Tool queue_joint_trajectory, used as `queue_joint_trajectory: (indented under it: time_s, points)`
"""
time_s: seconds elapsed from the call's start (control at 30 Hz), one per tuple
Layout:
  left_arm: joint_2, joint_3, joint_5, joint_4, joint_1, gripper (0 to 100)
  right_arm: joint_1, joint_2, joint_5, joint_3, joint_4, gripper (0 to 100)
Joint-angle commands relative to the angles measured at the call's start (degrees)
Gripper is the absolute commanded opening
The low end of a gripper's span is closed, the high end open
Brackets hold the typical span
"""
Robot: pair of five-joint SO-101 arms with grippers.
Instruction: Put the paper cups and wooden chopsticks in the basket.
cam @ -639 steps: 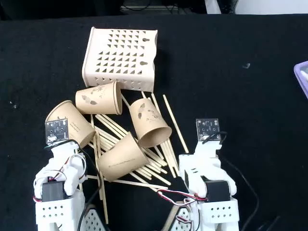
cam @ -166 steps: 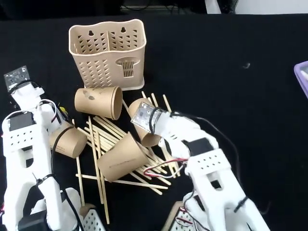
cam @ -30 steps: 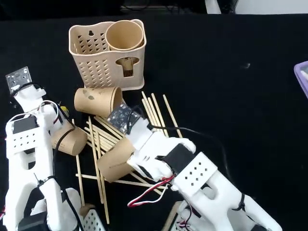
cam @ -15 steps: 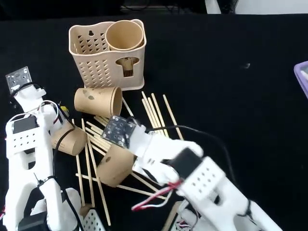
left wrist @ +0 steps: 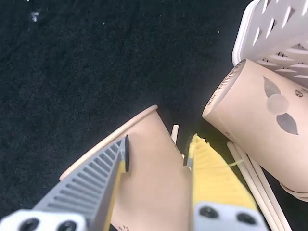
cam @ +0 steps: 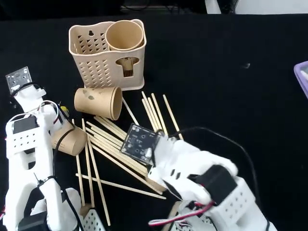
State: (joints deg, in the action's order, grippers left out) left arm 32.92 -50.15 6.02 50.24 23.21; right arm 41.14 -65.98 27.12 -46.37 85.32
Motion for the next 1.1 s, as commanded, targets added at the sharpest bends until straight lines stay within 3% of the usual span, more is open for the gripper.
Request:
queue_joint_trajectory:
  time_s: [0.0, 0.07, 0.2, 0.27, 0.4, 0.53, 0.67, 1.07]
  points:
    - [-0.4, -1.6, 0.4, -0.4, 0.5, 22, -1.4, -0.3, 0.2, -3.8, -2.8, 1.5]
    - [-0.4, -1.6, 0.4, -0.4, 0.5, 22, -1.5, -0.3, 0.2, -3.1, -1.5, 2.8]
    - [-0.4, -1.6, 0.4, -0.4, 0.5, 22, -2.7, -0.3, 0.1, 3.4, 3.7, 16.2]
    - [-0.4, -1.6, 0.4, -0.4, 0.5, 22, -8.0, 0.1, 0.1, 6.8, 4.5, 19.9]
    - [-0.4, -1.6, 0.4, -0.4, 0.5, 22, -25.9, 3.3, 1.6, 8.6, 2.0, 18.5]
    - [-0.4, -1.6, 0.4, -0.4, 0.5, 22, -38.2, 13.7, 12.0, 7.5, 1.0, 18.7]
    - [-0.4, -1.5, 0.4, -0.4, 0.5, 22, -43.4, 24.7, 23.3, 8.4, 3.4, 18.7]
    - [-0.4, -1.5, 0.4, -0.4, 0.5, 22, -58.5, 46.1, 39.2, 24.2, 9.8, 21.6]
